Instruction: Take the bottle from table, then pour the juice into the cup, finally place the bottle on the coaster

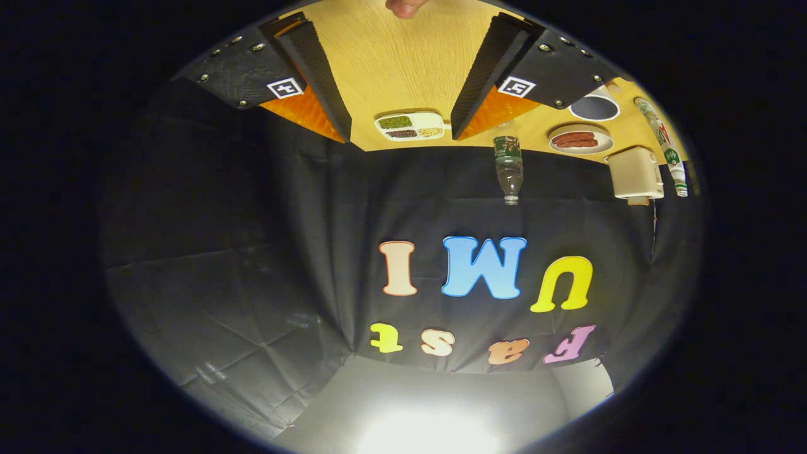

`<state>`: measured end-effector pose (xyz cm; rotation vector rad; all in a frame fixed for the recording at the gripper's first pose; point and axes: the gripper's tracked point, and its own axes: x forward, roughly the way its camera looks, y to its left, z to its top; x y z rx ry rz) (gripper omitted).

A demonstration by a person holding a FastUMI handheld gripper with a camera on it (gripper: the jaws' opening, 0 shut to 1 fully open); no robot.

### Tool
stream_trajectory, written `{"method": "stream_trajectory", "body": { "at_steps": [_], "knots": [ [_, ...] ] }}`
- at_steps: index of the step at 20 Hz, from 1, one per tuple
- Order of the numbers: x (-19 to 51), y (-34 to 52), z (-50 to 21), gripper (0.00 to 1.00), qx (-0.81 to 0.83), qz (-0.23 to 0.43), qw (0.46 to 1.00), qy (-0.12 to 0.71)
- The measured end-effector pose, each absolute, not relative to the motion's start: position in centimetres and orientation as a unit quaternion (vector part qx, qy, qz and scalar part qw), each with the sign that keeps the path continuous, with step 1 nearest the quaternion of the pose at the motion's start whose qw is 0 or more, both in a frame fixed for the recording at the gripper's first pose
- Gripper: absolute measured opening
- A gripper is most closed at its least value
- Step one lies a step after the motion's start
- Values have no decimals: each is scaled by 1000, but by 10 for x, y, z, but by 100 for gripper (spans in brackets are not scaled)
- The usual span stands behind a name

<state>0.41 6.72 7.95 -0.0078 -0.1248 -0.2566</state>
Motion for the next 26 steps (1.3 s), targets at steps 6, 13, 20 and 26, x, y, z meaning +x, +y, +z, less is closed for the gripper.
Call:
{"method": "stream_trajectory", "body": {
  "at_steps": [6,13,20,26],
  "knots": [
    [-36,173,94,98,12,-98,991,-87],
    [-44,275,79,98,18,-32,997,-70],
    [-40,359,69,98,10,35,997,-69],
    [-31,432,60,98,31,105,991,-72]
  ]
}}
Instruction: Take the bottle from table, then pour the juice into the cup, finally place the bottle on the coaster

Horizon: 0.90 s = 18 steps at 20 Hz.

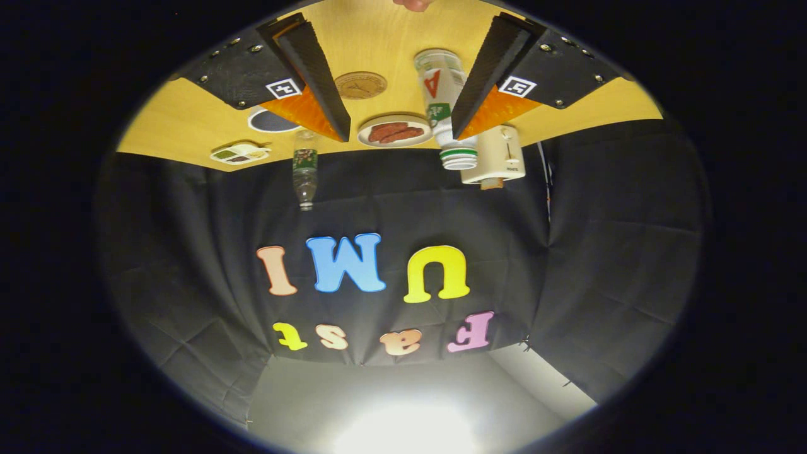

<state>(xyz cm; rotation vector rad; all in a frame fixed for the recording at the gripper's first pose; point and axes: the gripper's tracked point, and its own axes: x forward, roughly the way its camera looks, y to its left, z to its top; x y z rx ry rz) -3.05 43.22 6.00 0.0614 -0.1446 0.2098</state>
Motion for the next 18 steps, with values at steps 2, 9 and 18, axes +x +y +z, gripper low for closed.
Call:
{"method": "stream_trajectory", "body": {
  "at_steps": [2,9,18],
  "knots": [
    [-23,448,53,98,28,116,991,-65],
    [14,483,27,98,-7,152,988,-35],
    [30,493,16,70,11,180,983,-25]
  ]
}}
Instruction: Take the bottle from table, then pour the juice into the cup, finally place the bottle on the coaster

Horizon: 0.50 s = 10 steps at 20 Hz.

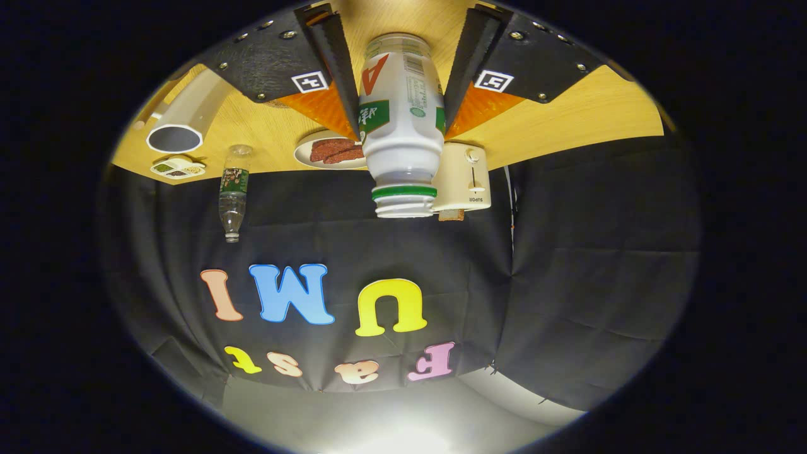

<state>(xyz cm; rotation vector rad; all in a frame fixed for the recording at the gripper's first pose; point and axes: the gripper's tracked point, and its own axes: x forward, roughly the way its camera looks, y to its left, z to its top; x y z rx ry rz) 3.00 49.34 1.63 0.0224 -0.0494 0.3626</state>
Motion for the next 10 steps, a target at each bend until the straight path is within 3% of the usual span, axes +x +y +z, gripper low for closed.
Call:
{"method": "stream_trajectory", "body": {
  "at_steps": [5,10],
  "knots": [
    [27,471,17,65,31,118,992,-22],
    [20,462,30,65,76,108,991,-24]
  ]
}}
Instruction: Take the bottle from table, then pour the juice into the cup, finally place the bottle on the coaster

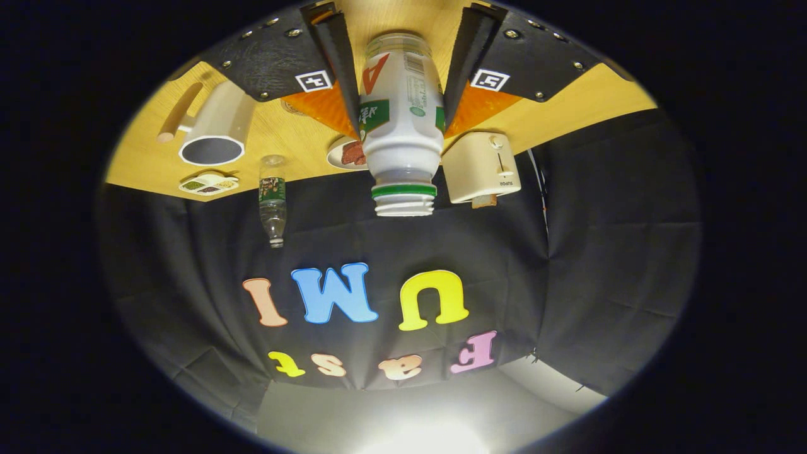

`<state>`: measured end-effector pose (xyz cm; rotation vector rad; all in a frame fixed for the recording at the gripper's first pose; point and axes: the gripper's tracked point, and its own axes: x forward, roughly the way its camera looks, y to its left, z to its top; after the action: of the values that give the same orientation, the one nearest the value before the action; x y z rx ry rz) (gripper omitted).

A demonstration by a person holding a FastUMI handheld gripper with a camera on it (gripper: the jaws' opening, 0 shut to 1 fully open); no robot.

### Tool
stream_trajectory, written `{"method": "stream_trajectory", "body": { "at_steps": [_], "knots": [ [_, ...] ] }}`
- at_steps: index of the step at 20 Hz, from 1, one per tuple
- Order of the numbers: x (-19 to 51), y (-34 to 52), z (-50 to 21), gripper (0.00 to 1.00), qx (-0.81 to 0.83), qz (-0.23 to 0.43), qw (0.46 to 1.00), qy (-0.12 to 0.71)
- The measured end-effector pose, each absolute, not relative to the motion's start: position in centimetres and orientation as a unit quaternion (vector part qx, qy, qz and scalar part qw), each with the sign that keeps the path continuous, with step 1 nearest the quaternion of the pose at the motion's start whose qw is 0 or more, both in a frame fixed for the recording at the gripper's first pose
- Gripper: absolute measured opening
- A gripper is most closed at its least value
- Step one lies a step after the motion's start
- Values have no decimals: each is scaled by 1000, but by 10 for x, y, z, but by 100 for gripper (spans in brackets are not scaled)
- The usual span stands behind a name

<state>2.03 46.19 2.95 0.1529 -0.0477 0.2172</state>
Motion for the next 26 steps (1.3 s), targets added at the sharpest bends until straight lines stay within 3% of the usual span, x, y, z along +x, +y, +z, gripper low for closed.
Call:
{"method": "stream_trajectory", "body": {
  "at_steps": [12,26],
  "knots": [
    [27,428,41,65,269,127,954,-25],
    [38,408,46,65,476,141,867,-30]
  ]
}}
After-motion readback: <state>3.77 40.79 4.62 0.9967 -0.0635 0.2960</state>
